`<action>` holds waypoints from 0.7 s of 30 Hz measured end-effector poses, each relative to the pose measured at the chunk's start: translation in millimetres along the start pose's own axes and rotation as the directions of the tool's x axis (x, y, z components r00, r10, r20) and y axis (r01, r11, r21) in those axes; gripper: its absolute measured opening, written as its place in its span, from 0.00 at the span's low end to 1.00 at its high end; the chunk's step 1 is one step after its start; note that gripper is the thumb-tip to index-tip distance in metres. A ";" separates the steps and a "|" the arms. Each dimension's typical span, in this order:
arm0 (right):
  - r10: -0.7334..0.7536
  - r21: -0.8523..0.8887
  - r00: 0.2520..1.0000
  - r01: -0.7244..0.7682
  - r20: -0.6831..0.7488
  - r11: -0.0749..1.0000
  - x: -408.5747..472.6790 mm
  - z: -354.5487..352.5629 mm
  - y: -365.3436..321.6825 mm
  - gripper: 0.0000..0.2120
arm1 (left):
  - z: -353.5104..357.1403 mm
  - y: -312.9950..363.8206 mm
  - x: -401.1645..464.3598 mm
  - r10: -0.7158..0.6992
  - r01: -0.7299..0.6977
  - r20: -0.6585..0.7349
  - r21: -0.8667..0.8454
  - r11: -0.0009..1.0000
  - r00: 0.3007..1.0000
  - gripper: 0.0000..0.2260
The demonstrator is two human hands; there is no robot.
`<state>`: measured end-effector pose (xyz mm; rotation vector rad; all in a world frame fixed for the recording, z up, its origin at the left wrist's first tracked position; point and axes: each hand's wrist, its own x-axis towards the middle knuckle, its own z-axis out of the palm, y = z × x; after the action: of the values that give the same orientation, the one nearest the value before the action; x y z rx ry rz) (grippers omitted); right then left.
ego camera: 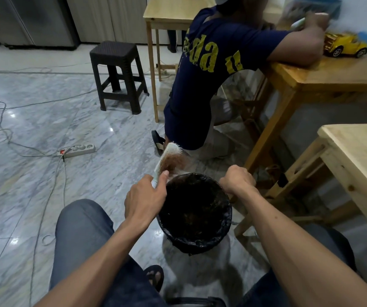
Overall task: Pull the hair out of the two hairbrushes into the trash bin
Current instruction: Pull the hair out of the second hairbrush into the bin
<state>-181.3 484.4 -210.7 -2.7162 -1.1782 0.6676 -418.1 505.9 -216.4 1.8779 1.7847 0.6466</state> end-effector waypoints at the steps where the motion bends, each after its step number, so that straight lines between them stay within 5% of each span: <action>1: 0.016 -0.012 1.000 -0.017 -0.018 1.000 -1.1 -0.3 0.5 0.06 | -1.6 0.3 2.7 -0.013 0.012 -0.016 -0.016 1.000 1.000 0.27; 5: 0.047 -0.030 0.998 -0.048 -0.037 0.998 1.1 1.0 14.2 0.09 | -11.9 -1.9 16.4 -0.072 0.063 -0.124 -0.079 0.995 0.990 0.34; 10: 0.011 0.272 0.968 -0.081 0.249 0.959 5.9 12.4 20.6 0.06 | -12.6 0.3 4.9 0.091 -0.090 -0.016 0.064 0.994 0.996 0.24; 16: -0.186 0.286 0.880 0.060 0.438 0.956 -9.9 -11.5 3.2 0.31 | 11.1 -3.2 -13.4 0.125 -0.138 0.102 0.130 0.982 0.987 0.24; 21: -0.306 0.623 0.862 -0.014 0.403 0.782 -1.2 -4.3 1.3 0.18 | 17.5 -0.5 -19.4 0.149 -0.168 0.129 0.154 0.974 0.980 0.23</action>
<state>-179.3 482.9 -206.8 -1.9296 -0.9983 1.4740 -408.4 486.4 -230.7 2.1388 1.6699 0.4452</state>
